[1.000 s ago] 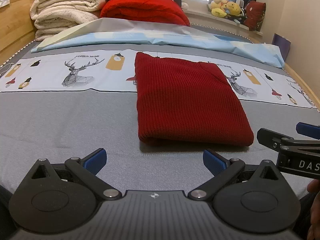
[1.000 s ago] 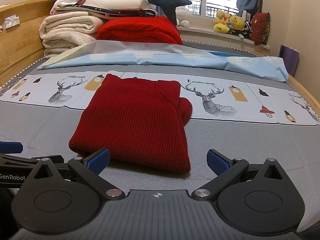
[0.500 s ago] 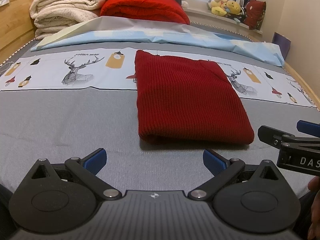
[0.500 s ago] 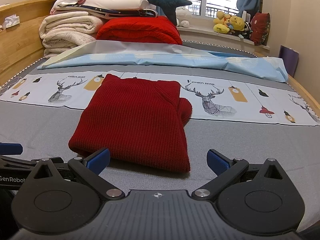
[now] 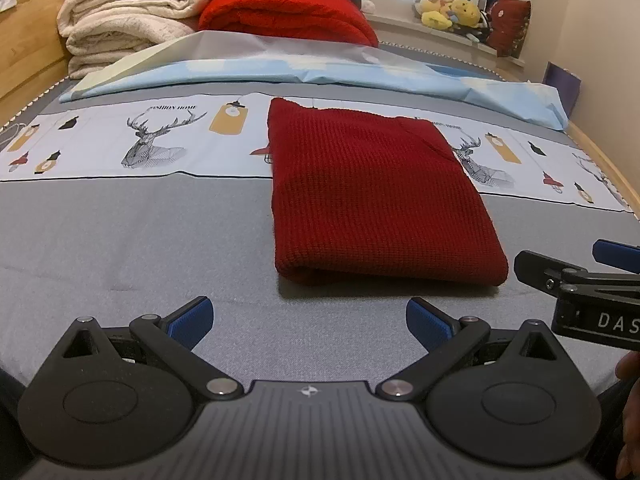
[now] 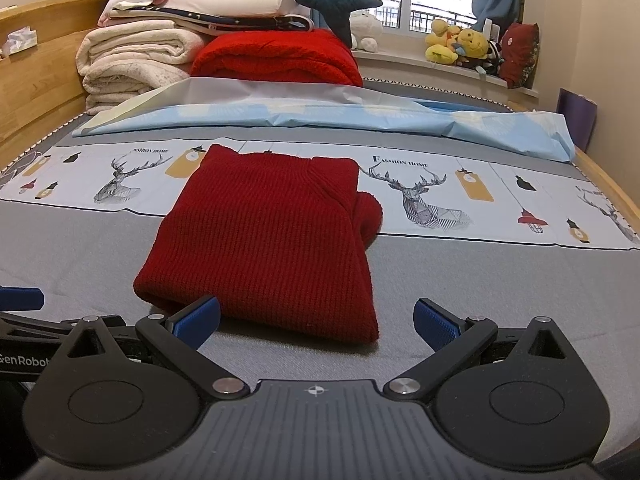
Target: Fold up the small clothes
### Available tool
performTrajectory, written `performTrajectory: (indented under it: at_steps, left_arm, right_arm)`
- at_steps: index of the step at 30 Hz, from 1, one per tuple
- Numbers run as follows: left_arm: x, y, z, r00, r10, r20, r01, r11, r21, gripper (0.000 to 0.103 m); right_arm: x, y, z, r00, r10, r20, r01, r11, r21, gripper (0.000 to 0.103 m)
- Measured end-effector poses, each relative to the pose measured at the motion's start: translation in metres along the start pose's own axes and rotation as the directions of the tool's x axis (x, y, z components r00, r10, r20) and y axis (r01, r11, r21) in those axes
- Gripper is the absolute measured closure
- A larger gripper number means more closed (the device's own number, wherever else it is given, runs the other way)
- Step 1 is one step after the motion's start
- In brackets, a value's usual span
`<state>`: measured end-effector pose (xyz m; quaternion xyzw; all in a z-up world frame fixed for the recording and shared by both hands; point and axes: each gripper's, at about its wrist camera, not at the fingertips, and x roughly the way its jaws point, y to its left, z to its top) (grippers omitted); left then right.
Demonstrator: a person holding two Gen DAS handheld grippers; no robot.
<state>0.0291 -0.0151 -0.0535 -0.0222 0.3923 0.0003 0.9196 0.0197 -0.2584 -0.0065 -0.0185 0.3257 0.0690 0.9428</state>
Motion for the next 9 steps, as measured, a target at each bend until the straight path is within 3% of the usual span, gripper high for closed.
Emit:
performTrajectory:
  at_steps: [9]
  left_arm:
    - [-0.0006, -0.0005, 0.0004, 1.000, -0.003, 0.000, 0.003, 1.000, 0.002, 0.000]
  right_arm:
    - [0.0008, 0.0009, 0.0004, 1.000, 0.001, -0.001, -0.001, 1.000, -0.004, 0.001]
